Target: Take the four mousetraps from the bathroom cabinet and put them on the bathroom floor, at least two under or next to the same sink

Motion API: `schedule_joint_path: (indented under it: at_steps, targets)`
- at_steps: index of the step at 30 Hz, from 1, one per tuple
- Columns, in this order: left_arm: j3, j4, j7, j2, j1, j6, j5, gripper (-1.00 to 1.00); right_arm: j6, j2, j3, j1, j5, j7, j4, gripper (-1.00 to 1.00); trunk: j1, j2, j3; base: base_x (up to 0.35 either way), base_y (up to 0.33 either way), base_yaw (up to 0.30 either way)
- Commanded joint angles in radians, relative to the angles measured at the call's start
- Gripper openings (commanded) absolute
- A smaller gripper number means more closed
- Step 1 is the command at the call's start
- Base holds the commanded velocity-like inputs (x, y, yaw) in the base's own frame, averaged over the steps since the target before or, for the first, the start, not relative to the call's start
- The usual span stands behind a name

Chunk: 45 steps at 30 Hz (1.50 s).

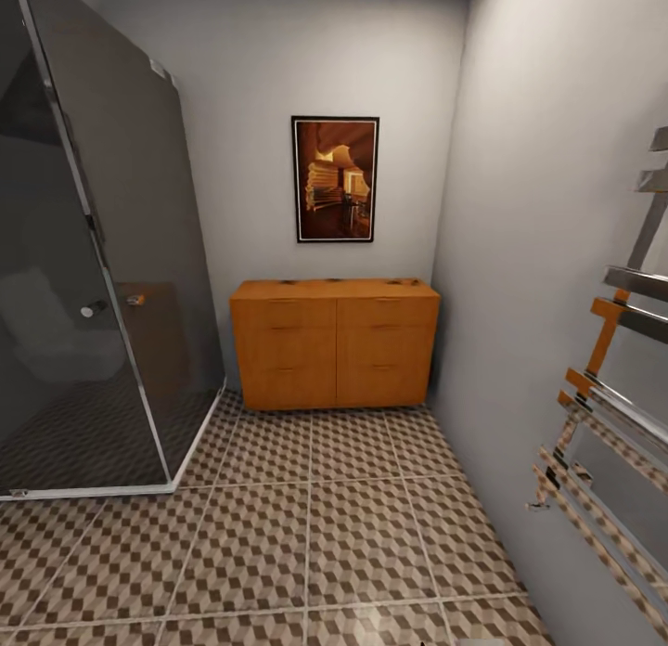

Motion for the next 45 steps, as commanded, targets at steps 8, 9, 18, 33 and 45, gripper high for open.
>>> schedule_joint_path:
  at_steps: [8,9,18,33,45]
  targets:
    - [0.003,0.001,0.0,-0.001,-0.001,-0.004,0.002,1.0,-0.003,0.0,0.001,0.0,0.001,-0.002,0.001,1.0,0.0,0.0,-0.001,0.212,-0.057,0.0]
    - [0.003,0.001,-0.001,-0.001,-0.001,-0.004,0.002,1.0,-0.003,0.0,0.001,-0.001,0.001,-0.002,0.001,1.0,0.0,0.0,-0.001,0.212,-0.128,0.02]
    - [0.003,0.001,-0.001,-0.001,-0.001,-0.004,0.002,1.0,-0.003,0.0,0.001,-0.001,0.001,-0.001,0.0,1.0,0.0,0.0,-0.001,0.212,-0.148,0.038]
    - [0.003,0.001,-0.001,-0.001,-0.001,-0.004,0.002,1.0,-0.003,0.0,0.001,-0.001,0.001,-0.002,0.001,1.0,0.0,0.0,-0.001,0.212,-0.118,0.093]
    - [0.003,0.001,-0.001,-0.001,-0.001,-0.004,0.002,1.0,-0.003,0.0,0.001,-0.001,0.001,-0.001,0.001,1.0,0.0,0.0,-0.001,0.21,-0.008,0.031]
